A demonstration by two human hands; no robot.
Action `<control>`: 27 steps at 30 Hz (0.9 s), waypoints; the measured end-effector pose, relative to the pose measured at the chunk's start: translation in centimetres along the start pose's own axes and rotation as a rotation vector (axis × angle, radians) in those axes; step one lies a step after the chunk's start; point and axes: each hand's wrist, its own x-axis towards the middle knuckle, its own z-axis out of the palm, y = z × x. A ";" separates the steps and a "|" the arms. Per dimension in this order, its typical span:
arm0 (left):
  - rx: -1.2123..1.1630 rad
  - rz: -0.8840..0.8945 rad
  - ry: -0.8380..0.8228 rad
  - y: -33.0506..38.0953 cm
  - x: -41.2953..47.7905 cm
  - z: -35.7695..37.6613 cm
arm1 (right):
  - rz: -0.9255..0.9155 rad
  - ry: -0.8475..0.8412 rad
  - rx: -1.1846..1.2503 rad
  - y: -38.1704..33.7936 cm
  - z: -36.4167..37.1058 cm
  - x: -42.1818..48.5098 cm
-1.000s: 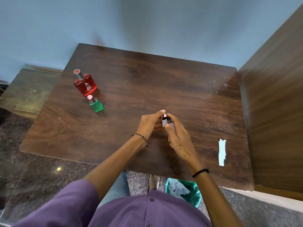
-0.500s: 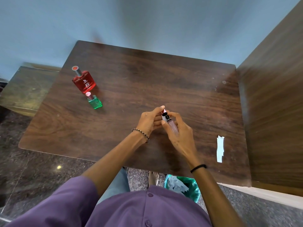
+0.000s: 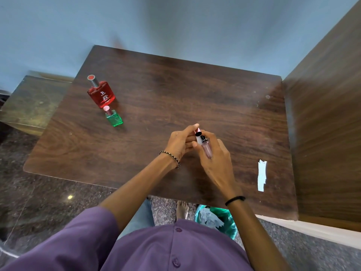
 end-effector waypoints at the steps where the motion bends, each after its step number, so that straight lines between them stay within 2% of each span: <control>1: 0.000 0.000 -0.002 -0.1 0.1 0.0 | -0.008 0.005 -0.030 -0.1 0.0 0.0; 7: -0.002 0.003 -0.011 -0.2 0.0 0.0 | -0.036 0.015 -0.163 -0.4 -0.2 0.0; 11: -0.003 0.007 -0.026 -0.4 -0.1 -0.1 | -0.035 0.048 -0.154 -0.6 -0.2 -0.1; 15: 0.023 0.024 -0.030 -0.4 -0.1 -0.1 | 0.043 0.061 -0.023 -0.3 -0.6 -0.2; 21: 0.079 0.050 -0.027 -0.4 0.1 -0.4 | 0.331 0.078 0.253 -0.3 -1.7 -0.8; 24: 0.076 0.067 -0.004 -0.5 0.2 -0.4 | 0.393 0.097 0.397 -0.1 -1.7 -1.1; 27: 0.085 0.076 0.015 -0.6 0.2 -0.3 | 0.400 0.043 0.530 -0.5 -1.8 -0.9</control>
